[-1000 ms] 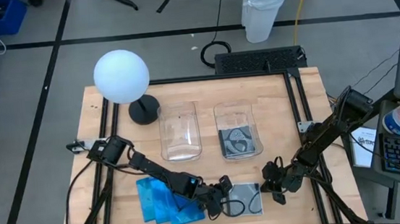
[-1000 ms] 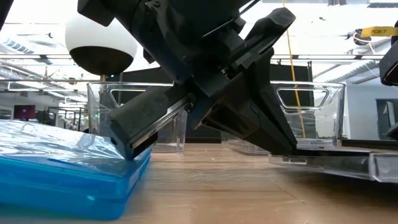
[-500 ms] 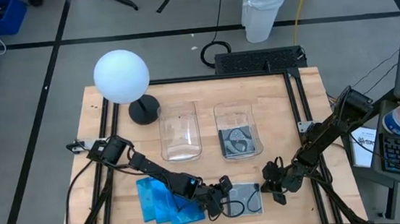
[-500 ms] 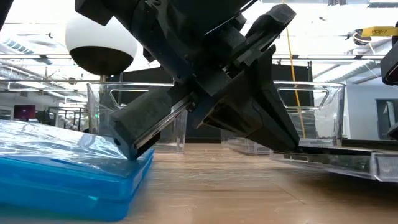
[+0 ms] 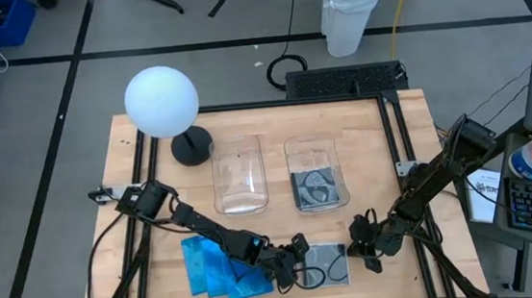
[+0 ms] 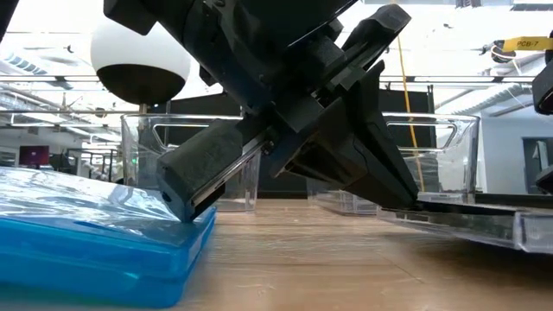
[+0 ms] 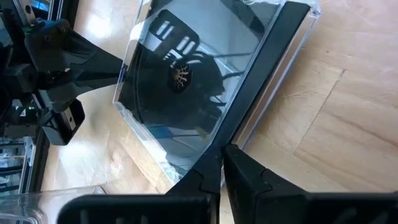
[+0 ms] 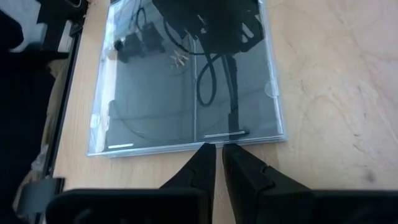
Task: Pick & place jewel cases by type
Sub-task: Put the black CD case into the right transparent bin
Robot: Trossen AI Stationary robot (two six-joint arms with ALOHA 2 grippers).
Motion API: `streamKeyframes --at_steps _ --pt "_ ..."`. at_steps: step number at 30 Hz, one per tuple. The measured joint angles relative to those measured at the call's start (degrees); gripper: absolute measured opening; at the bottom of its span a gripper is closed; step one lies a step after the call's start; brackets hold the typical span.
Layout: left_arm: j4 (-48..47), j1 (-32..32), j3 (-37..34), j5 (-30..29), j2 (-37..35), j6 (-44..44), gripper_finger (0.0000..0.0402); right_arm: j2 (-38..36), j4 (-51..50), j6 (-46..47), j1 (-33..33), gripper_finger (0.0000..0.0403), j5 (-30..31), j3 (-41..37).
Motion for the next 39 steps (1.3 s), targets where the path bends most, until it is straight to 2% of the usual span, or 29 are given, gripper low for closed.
streamKeyframes --at_steps 6,13,21,29,39 --pt "0.7 0.0 0.0 0.3 0.1 0.3 0.0005 -1.9 -0.7 -6.2 0.0 0.0041 -2.1 -0.1" --pt "1.6 0.4 0.1 -0.7 0.1 -0.1 0.0025 -4.5 0.3 -10.5 0.0 0.0057 -10.7 0.0" --pt "1.6 0.3 0.1 -0.5 0.1 0.0 0.0004 -6.0 0.6 -13.2 0.0 0.0059 -10.8 0.2" --pt "1.6 0.3 0.1 0.1 0.1 -0.1 0.0026 -6.0 0.0 -12.9 0.0 0.0058 -10.8 0.2" --pt "2.8 0.2 0.2 0.4 0.1 -0.4 0.0004 -5.9 -0.6 -12.8 -0.1 0.0062 -17.1 0.2"
